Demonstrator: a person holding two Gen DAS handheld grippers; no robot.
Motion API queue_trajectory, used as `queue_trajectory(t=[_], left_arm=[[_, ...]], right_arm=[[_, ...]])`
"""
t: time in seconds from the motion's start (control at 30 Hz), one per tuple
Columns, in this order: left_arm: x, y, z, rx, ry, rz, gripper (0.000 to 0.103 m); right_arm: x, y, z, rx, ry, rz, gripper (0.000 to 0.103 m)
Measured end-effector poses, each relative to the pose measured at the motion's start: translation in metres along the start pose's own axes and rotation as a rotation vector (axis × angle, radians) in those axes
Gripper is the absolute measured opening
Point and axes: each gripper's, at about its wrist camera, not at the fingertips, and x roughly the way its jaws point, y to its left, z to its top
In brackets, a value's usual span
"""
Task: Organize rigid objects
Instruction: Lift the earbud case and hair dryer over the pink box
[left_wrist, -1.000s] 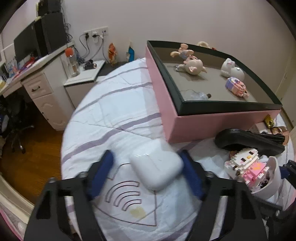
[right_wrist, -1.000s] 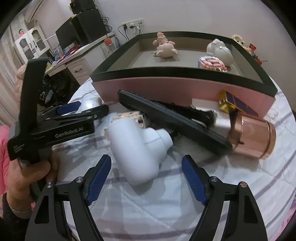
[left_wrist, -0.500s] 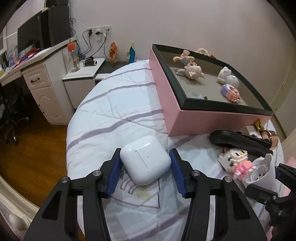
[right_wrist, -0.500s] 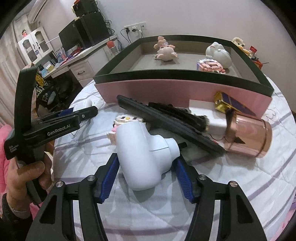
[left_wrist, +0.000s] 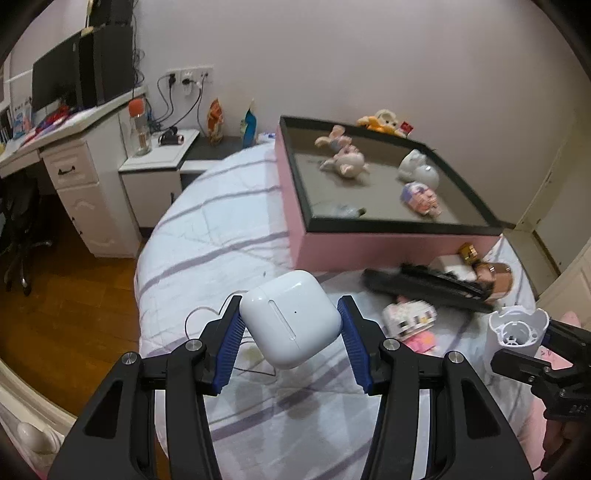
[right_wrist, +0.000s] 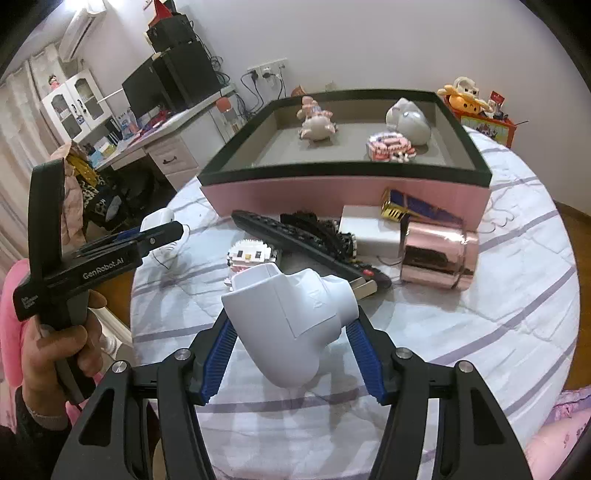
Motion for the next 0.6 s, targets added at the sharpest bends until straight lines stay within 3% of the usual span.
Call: queue_trajectory(t=[0.3,0.47,0.6], left_arm=[[-0.041,-0.028,0.042,0.078,-0.108,-0.028,0.052],[-0.036,-0.047,0.074,0.117,-0.132,-0.046,0.052],[-0.018,-0.063,0.097,0.125,-0.118,-0.082,0.052]], right_arm=[[-0.039,-0.008,0.033,-0.018,-0.114,0.015,0.061],[-0.054,-0.017,0.075,-0.052,-0.174,-0.028,0.061],[-0.048,-0.029,0.108,-0.052,-0.172,-0.059,0.061]])
